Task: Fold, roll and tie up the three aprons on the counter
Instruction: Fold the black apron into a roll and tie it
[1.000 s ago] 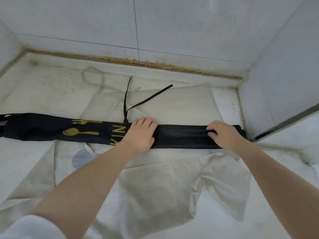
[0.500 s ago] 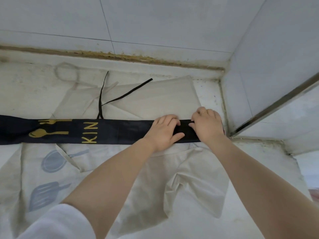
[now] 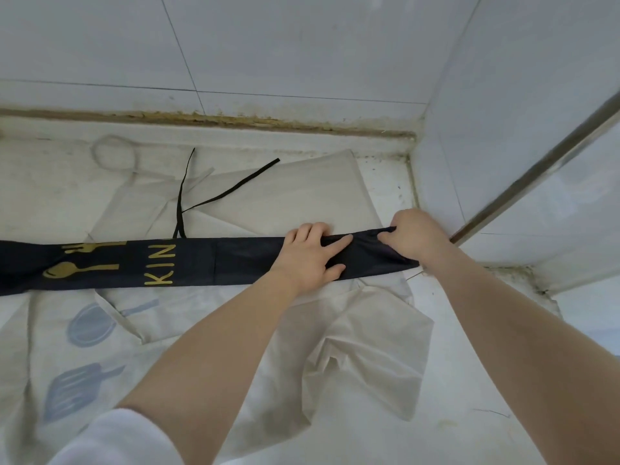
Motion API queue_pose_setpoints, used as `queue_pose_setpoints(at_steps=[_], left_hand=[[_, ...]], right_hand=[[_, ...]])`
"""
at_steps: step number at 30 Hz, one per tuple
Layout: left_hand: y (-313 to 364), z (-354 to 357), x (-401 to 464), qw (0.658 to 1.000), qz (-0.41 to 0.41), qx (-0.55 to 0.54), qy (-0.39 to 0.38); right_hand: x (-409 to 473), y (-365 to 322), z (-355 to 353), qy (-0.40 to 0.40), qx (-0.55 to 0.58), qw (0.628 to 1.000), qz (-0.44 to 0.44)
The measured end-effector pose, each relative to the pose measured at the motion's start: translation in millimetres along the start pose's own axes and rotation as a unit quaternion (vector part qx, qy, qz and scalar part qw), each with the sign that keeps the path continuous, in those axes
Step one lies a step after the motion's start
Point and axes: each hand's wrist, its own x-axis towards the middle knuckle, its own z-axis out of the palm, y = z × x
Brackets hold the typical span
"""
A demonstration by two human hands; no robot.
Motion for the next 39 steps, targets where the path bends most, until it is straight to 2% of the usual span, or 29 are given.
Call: queue_pose_setpoints(at_steps=[2, 4, 7, 12, 14, 16, 18, 20, 23, 24, 26, 29, 35, 37, 39], left_hand=[[2.8, 0.4, 1.3, 1.000, -0.009, 0.022, -0.002], [5.6, -0.5, 2.0, 0.999, -0.014, 0.036, -0.008], [5.4, -3.0, 0.9, 0.999, -0.020, 0.037, -0.004], [7.6, -0.7, -2.1, 1.000, -0.020, 0.006, -0.006], [5.1, -1.5, -2.5, 0.998, -0.025, -0.062, -0.011], [-6.9, -5.6, -5.5, 0.992, 0.012, -0.115, -0.056], [-25.2, -8.6, -13.0, 0.992, 0.064, -0.078, -0.080], [-43.8, -10.9, -25.7, 0.995, 0.069, -0.052, -0.045], [-59.9, -12.5, -37.9, 0.991, 0.028, -0.105, 0.079], [-65.3, -11.6, -39.0, 0.985, 0.007, -0.145, 0.089], [-69.4, -8.1, -36.1, 0.975, -0.030, -0.213, 0.051], [-63.3, -9.3, -37.4, 0.965, -0.069, -0.250, 0.030], [-57.6, -10.2, -41.7, 0.986, -0.032, -0.164, 0.010], [-57.2, -10.3, -42.0, 0.979, -0.041, -0.199, -0.010], [-56.2, -12.5, -40.8, 0.968, -0.060, -0.241, -0.025]], right_hand=[[-4.2, -7.1, -13.4, -0.020, 0.130, 0.991, 0.004], [-13.5, -22.1, -26.4, -0.048, 0.266, 0.963, -0.001], [-24.7, -48.2, -31.1, -0.100, 0.373, 0.922, -0.004], [-32.4, -73.8, -2.8, -0.157, 0.400, 0.903, -0.015], [-32.7, -79.2, 8.1, -0.168, 0.403, 0.899, -0.015], [-30.9, -83.6, 16.9, -0.162, 0.400, 0.902, -0.009], [-28.9, -87.3, 25.0, -0.135, 0.399, 0.907, 0.008], [-27.3, -91.5, 34.1, -0.112, 0.388, 0.914, 0.023], [-26.0, -98.4, 44.1, -0.130, 0.386, 0.912, 0.041], [-26.0, -103.6, 44.5, -0.144, 0.408, 0.900, 0.056], [-25.9, -108.0, 43.9, -0.160, 0.446, 0.878, 0.072], [-26.9, -106.6, 43.6, -0.153, 0.431, 0.889, 0.034], [-30.6, -102.4, 44.8, -0.121, 0.355, 0.925, -0.065], [-27.3, -96.7, 45.5, -0.066, 0.258, 0.959, -0.097], [-23.1, -89.5, 47.8, 0.017, 0.071, 0.993, -0.089]])
